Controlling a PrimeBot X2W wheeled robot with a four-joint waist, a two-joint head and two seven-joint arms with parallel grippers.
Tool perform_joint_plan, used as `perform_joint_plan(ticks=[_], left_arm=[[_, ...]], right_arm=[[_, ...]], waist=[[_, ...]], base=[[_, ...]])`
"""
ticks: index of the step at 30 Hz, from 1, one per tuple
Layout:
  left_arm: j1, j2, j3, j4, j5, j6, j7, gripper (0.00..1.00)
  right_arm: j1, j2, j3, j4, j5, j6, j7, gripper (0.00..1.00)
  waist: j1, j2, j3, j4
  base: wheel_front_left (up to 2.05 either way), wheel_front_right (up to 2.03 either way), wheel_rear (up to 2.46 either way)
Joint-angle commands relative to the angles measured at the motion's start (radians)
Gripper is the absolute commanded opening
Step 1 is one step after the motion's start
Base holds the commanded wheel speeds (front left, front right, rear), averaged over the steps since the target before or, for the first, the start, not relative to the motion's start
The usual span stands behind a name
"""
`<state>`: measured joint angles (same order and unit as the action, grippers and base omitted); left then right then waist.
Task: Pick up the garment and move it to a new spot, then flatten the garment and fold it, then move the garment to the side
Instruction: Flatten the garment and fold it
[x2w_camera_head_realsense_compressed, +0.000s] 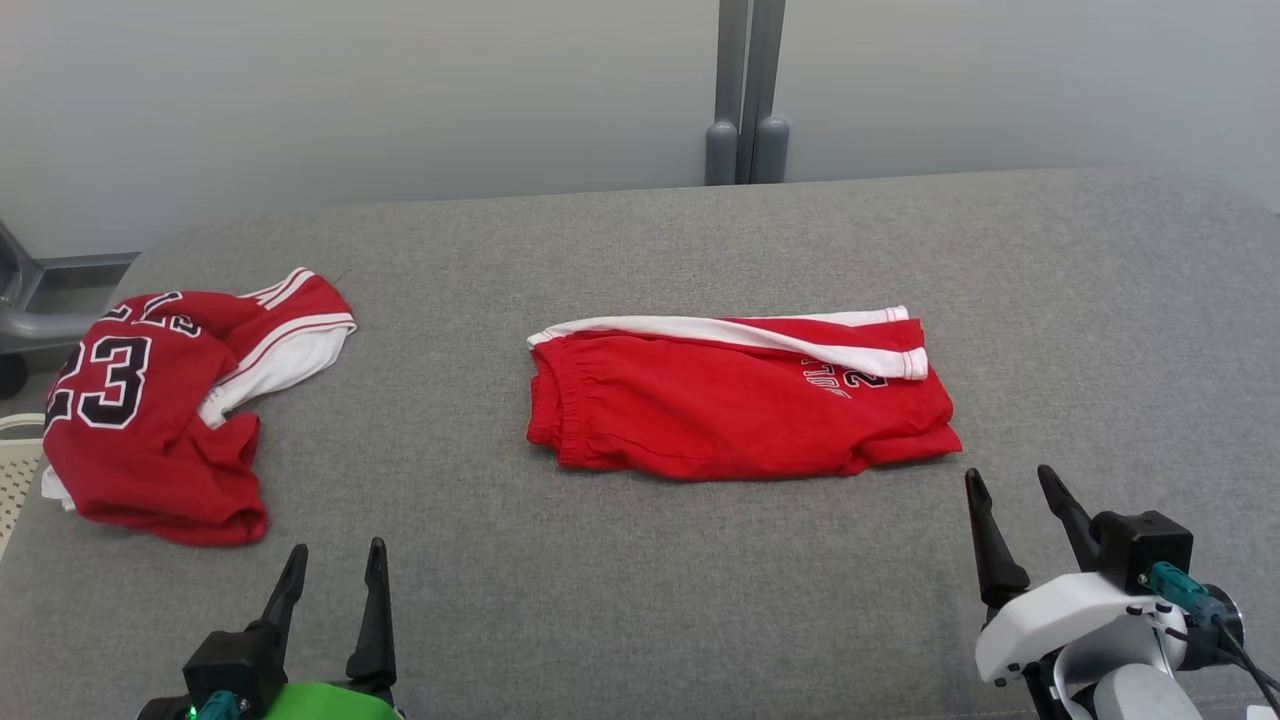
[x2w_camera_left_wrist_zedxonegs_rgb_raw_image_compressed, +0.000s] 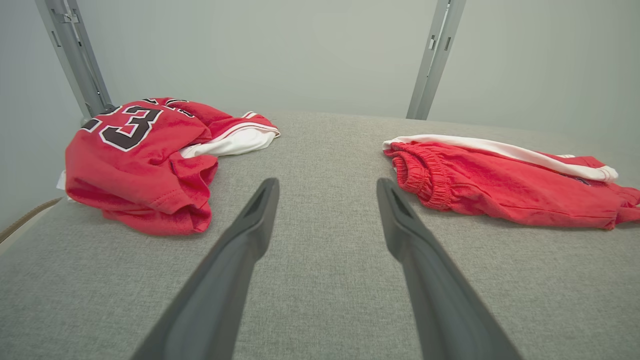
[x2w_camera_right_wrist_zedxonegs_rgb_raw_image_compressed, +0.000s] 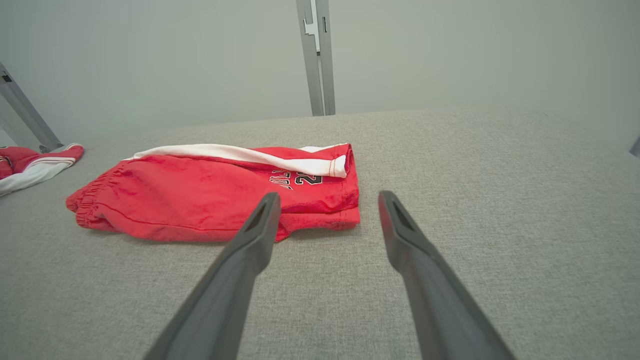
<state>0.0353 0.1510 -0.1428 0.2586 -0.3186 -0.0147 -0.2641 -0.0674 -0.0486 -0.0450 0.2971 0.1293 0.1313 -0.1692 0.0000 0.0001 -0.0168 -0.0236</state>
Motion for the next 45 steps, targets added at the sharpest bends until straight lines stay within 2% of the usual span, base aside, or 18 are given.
perform_joint_plan(ticks=[1,5,8,15,19,29,38,44,45], left_arm=[[-0.016,-0.001,-0.001,-0.003,0.006,-0.004,-0.002,1.0],[-0.022,-0.007,-0.005,-0.008,0.008,-0.008,-0.002,1.0],[-0.034,-0.013,-0.013,-0.016,0.01,-0.013,-0.002,1.0],[-0.082,-0.025,-0.044,-0.034,0.025,-0.037,-0.002,1.0],[-0.117,-0.035,-0.058,-0.038,0.032,-0.049,-0.002,1.0],[-0.18,-0.046,-0.063,-0.028,0.051,-0.068,-0.002,1.0],[-0.193,-0.054,-0.067,-0.013,0.051,-0.083,-0.002,1.0],[-0.194,-0.056,-0.069,0.002,0.053,-0.091,-0.002,1.0],[-0.194,-0.057,-0.068,0.003,0.054,-0.092,-0.002,1.0]], right_arm=[[-0.013,-0.002,-0.004,-0.004,0.007,-0.001,0.003,1.0],[-0.045,-0.002,-0.009,-0.013,-0.013,-0.001,0.037,1.0],[-0.104,-0.002,-0.034,-0.015,-0.039,-0.001,0.107,1.0],[-0.326,-0.017,-0.135,0.065,-0.034,-0.001,0.461,1.0],[-0.444,-0.047,-0.21,0.133,-0.079,-0.001,0.658,1.0],[-0.582,-0.08,-0.269,0.235,-0.147,-0.001,0.846,1.0],[-0.625,-0.091,-0.261,0.311,-0.148,-0.001,0.904,1.0],[-0.643,-0.057,-0.279,0.365,-0.122,0.0,0.949,1.0],[-0.644,-0.055,-0.281,0.37,-0.118,0.0,0.956,0.93]], waist=[[0.0,-0.0001,0.003,0.006],[0.0,-0.0001,0.017,0.018],[0.0,-0.0001,0.045,0.028],[0.0,-0.0001,0.155,0.066],[0.0,-0.0001,0.215,0.097],[0.0,-0.0001,0.293,0.151],[0.0,-0.0001,0.316,0.175],[0.0,-0.0001,0.323,0.189],[0.0,-0.0001,0.323,0.191]], base=[[0.0,0.0,0.0],[0.0,0.0,0.0],[0.0,0.0,0.0],[0.0,0.0,0.0],[0.0,0.0,0.0],[0.0,0.0,0.0],[0.0,0.0,0.0],[0.0,0.0,0.0],[0.0,0.0,0.0]])
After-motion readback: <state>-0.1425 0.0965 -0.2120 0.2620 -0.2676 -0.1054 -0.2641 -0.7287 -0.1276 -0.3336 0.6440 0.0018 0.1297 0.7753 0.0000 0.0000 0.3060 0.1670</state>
